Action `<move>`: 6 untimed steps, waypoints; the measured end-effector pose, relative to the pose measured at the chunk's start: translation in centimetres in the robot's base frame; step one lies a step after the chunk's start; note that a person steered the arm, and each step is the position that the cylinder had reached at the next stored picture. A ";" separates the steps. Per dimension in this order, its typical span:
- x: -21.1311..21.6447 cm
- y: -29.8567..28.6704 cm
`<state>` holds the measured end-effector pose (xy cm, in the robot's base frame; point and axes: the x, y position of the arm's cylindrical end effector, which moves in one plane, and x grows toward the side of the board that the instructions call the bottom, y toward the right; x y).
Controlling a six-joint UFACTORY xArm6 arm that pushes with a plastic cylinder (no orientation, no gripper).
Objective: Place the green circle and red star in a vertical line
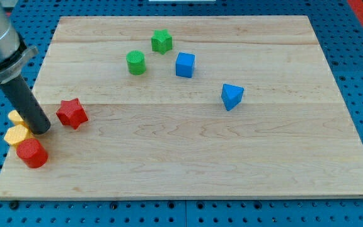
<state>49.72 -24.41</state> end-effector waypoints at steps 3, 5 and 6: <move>-3.4 8.1; -3.1 12.0; -0.8 12.2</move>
